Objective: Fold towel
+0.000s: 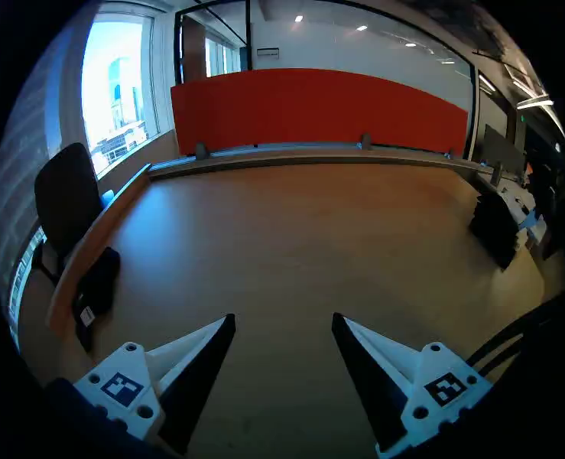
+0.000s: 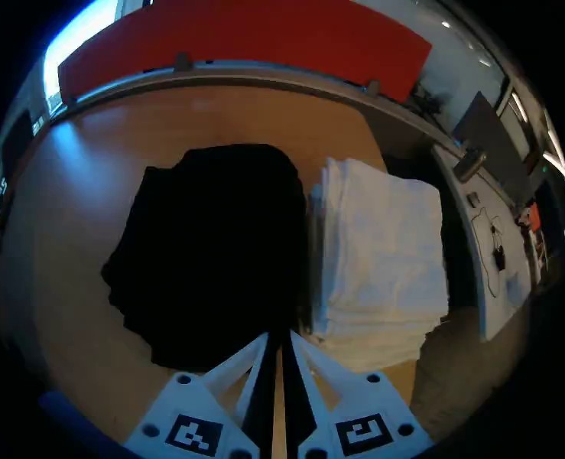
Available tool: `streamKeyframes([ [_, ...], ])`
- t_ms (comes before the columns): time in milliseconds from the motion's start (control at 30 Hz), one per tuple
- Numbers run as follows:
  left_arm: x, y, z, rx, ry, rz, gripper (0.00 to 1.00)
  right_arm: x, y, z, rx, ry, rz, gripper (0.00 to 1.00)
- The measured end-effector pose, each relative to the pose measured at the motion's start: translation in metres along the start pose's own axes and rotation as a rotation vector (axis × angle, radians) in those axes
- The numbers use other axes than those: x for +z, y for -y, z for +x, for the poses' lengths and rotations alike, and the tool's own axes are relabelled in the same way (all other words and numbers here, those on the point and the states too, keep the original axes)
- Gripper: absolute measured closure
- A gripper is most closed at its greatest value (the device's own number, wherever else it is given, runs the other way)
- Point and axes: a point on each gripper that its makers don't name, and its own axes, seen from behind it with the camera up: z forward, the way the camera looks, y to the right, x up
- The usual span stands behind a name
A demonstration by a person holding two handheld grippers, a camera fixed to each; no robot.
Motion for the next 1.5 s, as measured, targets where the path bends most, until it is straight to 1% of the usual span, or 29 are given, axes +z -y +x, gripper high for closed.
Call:
streamKeyframes([
  [233,0.001,0.0,0.0,-0.003,0.0,0.001,0.06,0.0,0.0,0.0,0.0,-0.004,-0.004,0.94],
  [333,0.002,0.001,0.002,-0.003,-0.001,0.001,0.06,-0.002,0.001,0.0,0.003,-0.01,-0.004,0.91],
  [700,0.002,0.0,0.004,-0.002,-0.003,-0.002,0.06,-0.014,0.002,-0.001,0.011,-0.047,-0.009,0.74],
  [800,0.002,0.001,0.005,-0.002,-0.005,-0.003,0.06,-0.017,0.0,-0.002,0.012,-0.056,-0.018,0.66],
  [1067,0.001,0.002,0.007,-0.003,-0.011,-0.002,0.06,-0.023,-0.001,-0.004,0.031,-0.072,-0.035,0.64],
  [1233,0.001,0.003,0.007,-0.009,-0.013,-0.002,0.07,-0.028,0.006,0.0,0.048,-0.101,-0.019,0.61],
  [1267,0.001,0.003,0.007,-0.01,-0.013,-0.003,0.06,-0.029,0.007,0.001,0.053,-0.109,-0.014,0.58],
  [1300,0.001,0.004,0.007,-0.011,-0.014,-0.003,0.06,-0.03,0.009,0.003,0.057,-0.117,-0.01,0.52],
  [1400,0.001,0.004,0.007,-0.011,-0.016,-0.004,0.06,-0.033,0.013,0.008,0.07,-0.141,-0.003,0.26],
  [1467,0.0,0.004,0.008,-0.01,-0.018,-0.004,0.06,-0.035,0.014,0.011,0.076,-0.155,-0.003,0.16],
  [1500,0.0,0.004,0.008,-0.01,-0.019,-0.005,0.06,-0.036,0.016,0.012,0.076,-0.16,-0.001,0.13],
])
